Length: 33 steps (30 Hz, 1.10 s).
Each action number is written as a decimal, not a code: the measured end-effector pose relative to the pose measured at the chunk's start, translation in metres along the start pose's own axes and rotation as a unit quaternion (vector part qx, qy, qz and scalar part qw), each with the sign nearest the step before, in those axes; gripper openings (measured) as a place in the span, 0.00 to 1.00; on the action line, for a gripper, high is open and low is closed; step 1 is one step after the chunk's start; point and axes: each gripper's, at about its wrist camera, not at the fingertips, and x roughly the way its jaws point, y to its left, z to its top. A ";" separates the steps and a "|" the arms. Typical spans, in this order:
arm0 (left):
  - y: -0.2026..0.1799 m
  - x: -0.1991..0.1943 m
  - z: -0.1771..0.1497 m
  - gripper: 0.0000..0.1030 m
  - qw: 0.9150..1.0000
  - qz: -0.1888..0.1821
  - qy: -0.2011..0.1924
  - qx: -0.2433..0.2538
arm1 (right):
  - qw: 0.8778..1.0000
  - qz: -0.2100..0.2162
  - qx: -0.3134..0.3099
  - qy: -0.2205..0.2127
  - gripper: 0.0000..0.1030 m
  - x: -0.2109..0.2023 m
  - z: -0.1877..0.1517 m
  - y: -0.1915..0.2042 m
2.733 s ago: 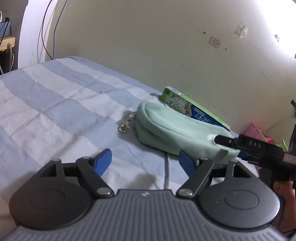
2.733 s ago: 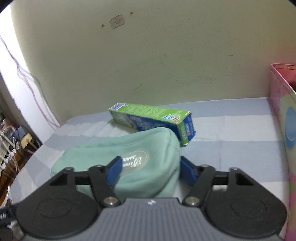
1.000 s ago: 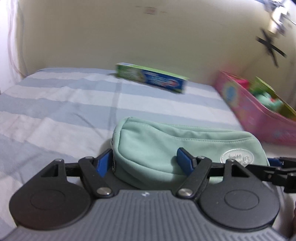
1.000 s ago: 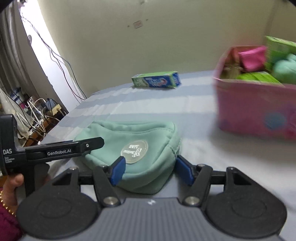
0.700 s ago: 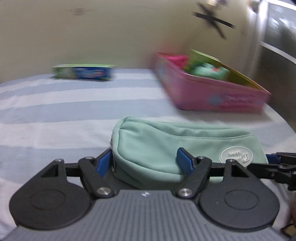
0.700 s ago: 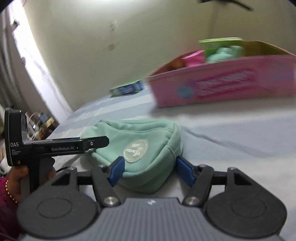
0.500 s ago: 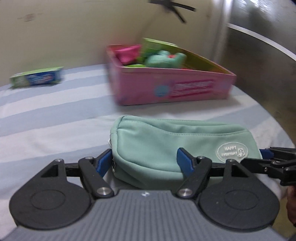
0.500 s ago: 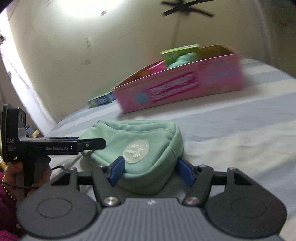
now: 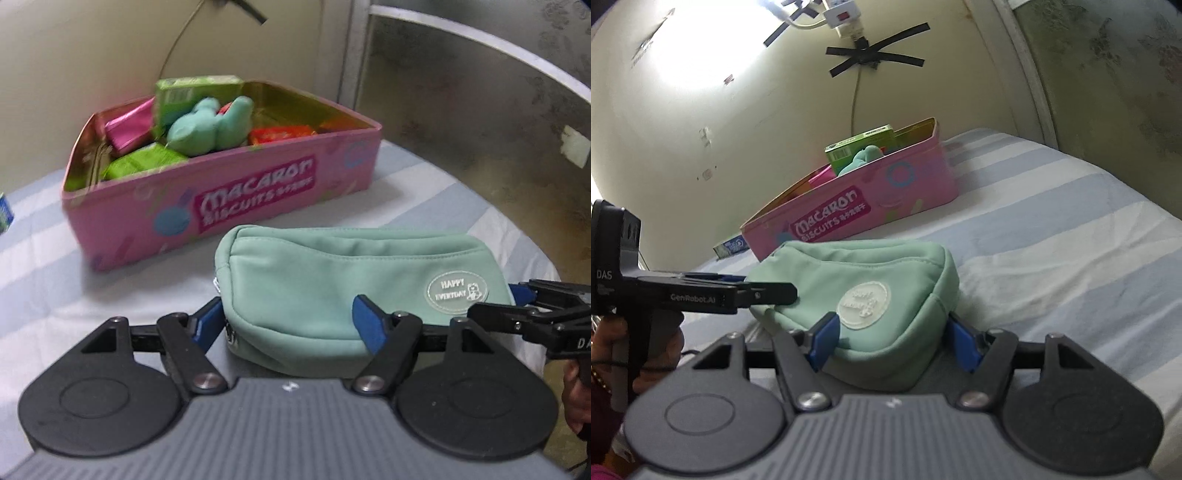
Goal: Organize objects
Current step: 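Carry the pouch with both grippers and lower it into the pink tin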
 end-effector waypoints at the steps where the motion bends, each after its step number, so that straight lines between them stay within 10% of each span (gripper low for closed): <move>1: 0.000 -0.004 0.004 0.71 1.000 -0.011 -0.006 -0.001 | 1.000 -0.006 -0.002 -0.005 0.62 -0.002 0.003 0.000; 14: 0.021 -0.049 0.066 0.71 0.991 0.015 -0.131 -0.003 | 0.992 0.019 -0.054 -0.111 0.62 0.001 0.089 0.028; 26: 0.082 0.011 0.106 0.71 0.985 0.103 -0.119 -0.066 | 0.991 -0.011 -0.102 -0.083 0.65 0.132 0.152 0.047; 33: 0.086 0.059 0.114 0.73 0.980 0.180 -0.078 -0.041 | 0.987 -0.073 -0.118 -0.081 0.83 0.180 0.141 0.037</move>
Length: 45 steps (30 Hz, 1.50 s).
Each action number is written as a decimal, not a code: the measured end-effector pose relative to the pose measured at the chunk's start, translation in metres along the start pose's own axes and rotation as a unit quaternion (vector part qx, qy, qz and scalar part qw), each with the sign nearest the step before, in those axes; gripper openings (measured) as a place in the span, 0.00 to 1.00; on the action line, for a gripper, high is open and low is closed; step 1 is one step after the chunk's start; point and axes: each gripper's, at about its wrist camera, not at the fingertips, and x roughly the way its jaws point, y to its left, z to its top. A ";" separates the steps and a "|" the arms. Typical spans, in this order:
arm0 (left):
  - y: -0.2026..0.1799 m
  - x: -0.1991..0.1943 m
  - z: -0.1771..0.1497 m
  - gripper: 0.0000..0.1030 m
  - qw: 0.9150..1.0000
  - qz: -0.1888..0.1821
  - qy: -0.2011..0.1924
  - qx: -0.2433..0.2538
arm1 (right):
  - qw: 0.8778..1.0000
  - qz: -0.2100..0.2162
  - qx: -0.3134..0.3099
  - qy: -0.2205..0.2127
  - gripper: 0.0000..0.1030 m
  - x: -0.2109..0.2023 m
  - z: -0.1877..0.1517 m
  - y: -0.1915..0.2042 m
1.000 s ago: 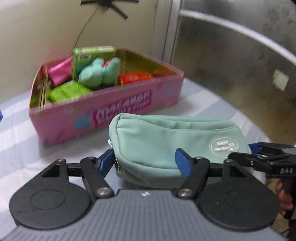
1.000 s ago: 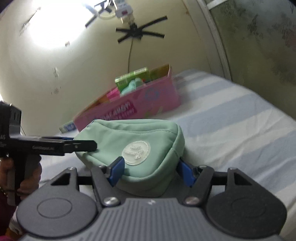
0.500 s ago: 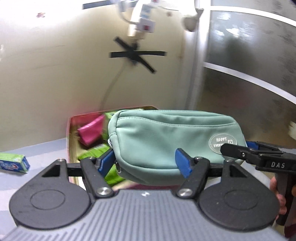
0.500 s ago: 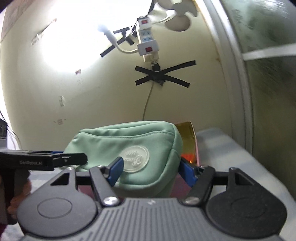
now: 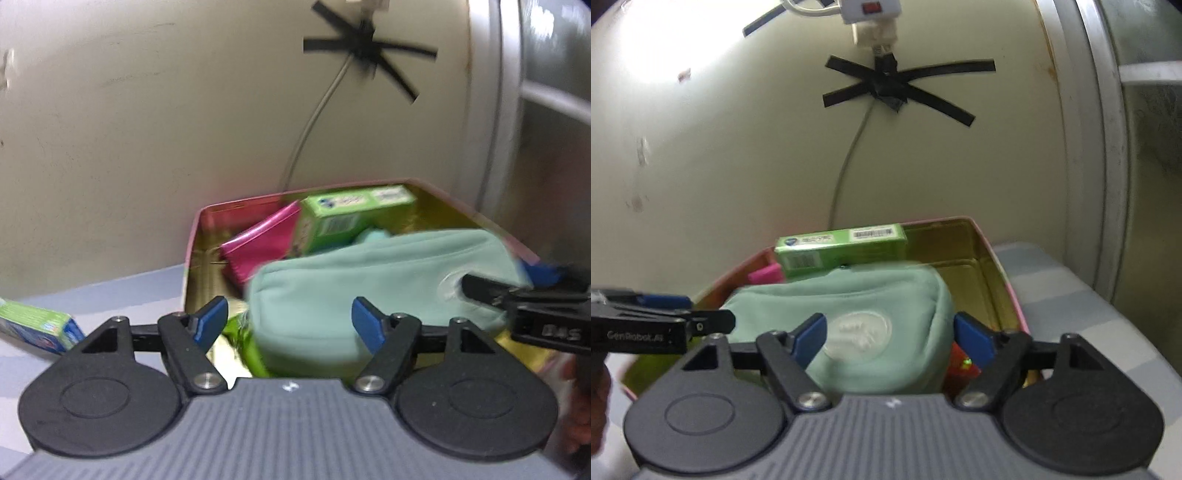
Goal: Organize objects
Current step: 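Carry the pouch with both grippers and lower it into the pink tin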
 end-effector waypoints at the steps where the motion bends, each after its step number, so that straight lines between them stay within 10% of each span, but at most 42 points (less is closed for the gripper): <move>1: -0.003 0.005 -0.003 0.73 1.000 0.004 0.004 0.003 | 1.000 0.004 -0.010 -0.001 0.84 -0.001 -0.002 0.002; 45: -0.006 -0.009 -0.021 0.80 0.999 0.039 -0.014 0.016 | 0.996 -0.010 -0.060 -0.060 0.85 -0.012 -0.009 0.016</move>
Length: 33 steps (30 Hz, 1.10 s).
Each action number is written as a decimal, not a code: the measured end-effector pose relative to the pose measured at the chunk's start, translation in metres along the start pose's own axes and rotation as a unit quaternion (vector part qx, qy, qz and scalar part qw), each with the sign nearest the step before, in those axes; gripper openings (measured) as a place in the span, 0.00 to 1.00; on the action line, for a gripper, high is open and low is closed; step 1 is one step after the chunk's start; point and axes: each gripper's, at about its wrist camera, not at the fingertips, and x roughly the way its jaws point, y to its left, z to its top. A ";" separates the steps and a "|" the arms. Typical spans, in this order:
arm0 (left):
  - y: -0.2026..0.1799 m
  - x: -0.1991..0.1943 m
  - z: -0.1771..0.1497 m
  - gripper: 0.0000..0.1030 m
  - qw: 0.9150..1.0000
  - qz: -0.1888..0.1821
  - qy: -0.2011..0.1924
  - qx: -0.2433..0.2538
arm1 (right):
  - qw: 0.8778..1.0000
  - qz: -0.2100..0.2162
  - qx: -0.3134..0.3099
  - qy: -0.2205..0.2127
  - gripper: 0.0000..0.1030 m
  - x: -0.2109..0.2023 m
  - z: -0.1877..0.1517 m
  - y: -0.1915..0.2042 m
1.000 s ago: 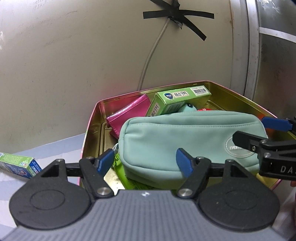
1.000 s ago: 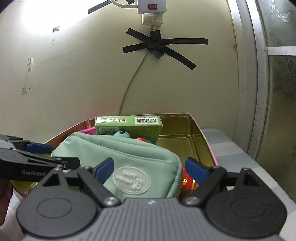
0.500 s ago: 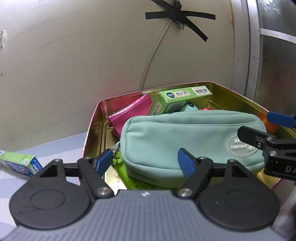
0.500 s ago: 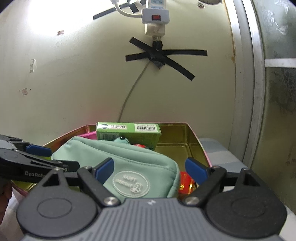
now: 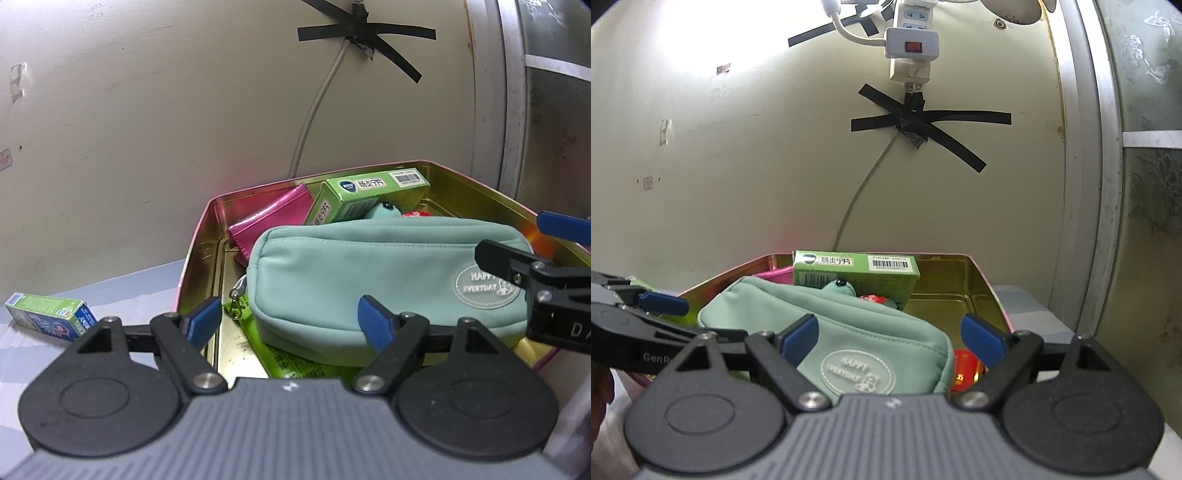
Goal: Organize objects
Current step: 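Carry the pouch with both grippers and lower it into the pink tin, then release the pouch and move both grippers to the green toothpaste box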
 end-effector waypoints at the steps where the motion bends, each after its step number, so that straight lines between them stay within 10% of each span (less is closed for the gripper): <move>1: 0.000 -0.001 0.000 0.80 1.000 0.001 0.000 0.000 | 1.000 0.000 0.001 -0.001 0.85 -0.001 0.001 -0.001; 33: 0.055 -0.101 -0.041 0.86 0.999 0.023 -0.017 -0.020 | 0.997 0.005 0.073 -0.021 0.92 -0.109 -0.035 0.016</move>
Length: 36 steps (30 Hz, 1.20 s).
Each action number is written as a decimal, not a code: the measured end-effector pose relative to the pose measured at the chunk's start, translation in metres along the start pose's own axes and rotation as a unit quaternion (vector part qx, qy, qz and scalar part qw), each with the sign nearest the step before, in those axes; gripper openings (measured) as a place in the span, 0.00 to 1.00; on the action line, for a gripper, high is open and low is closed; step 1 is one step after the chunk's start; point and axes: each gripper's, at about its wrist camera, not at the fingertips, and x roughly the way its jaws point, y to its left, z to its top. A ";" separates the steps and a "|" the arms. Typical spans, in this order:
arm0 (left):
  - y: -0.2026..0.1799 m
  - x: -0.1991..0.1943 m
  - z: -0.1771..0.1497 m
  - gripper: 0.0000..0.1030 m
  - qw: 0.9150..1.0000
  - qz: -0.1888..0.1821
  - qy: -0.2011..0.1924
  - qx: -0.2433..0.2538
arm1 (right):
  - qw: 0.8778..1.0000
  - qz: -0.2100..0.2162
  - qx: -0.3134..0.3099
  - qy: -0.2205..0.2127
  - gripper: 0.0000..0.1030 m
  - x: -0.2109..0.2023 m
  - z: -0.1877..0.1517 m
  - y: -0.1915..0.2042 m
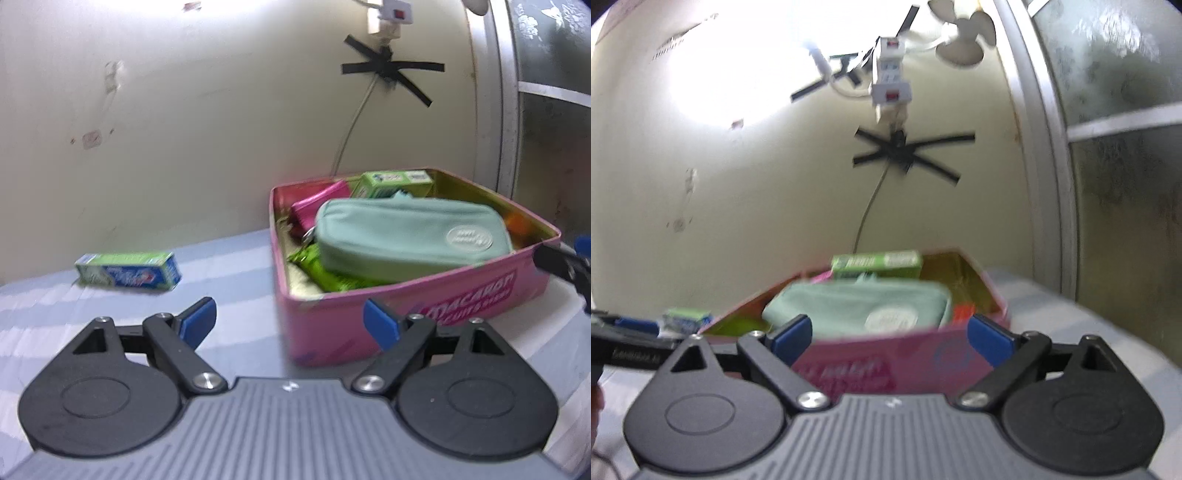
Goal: Organize objects
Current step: 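Release the pouch and move both grippers to the green toothpaste box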
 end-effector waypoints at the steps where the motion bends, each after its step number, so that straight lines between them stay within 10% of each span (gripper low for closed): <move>1: 0.005 0.000 -0.004 0.86 1.000 0.002 0.003 -0.001 | 1.000 0.005 0.001 0.016 0.92 0.000 -0.004 0.003; 9: 0.069 0.005 -0.038 0.86 0.999 0.032 0.036 -0.013 | 0.971 0.126 -0.066 0.190 0.73 0.032 -0.031 0.078; 20: 0.235 0.027 -0.070 0.86 0.975 0.133 0.092 -0.151 | 0.920 0.247 -0.199 0.229 0.72 0.088 -0.045 0.250; 23: 0.272 0.024 -0.077 0.86 0.963 0.157 0.085 -0.201 | 0.917 0.241 -0.211 0.236 0.63 0.121 -0.038 0.281; 30: 0.296 0.019 -0.084 0.88 0.953 0.142 0.060 -0.263 | 0.958 0.159 -0.181 0.158 0.75 0.213 0.018 0.313; 33: 0.296 0.020 -0.084 0.91 0.954 0.135 0.061 -0.261 | 0.951 0.150 -0.169 0.213 0.97 0.265 0.019 0.322; 36: 0.296 0.017 -0.086 0.93 0.953 0.130 0.059 -0.266 | 0.937 0.121 -0.179 0.273 0.94 0.302 0.002 0.328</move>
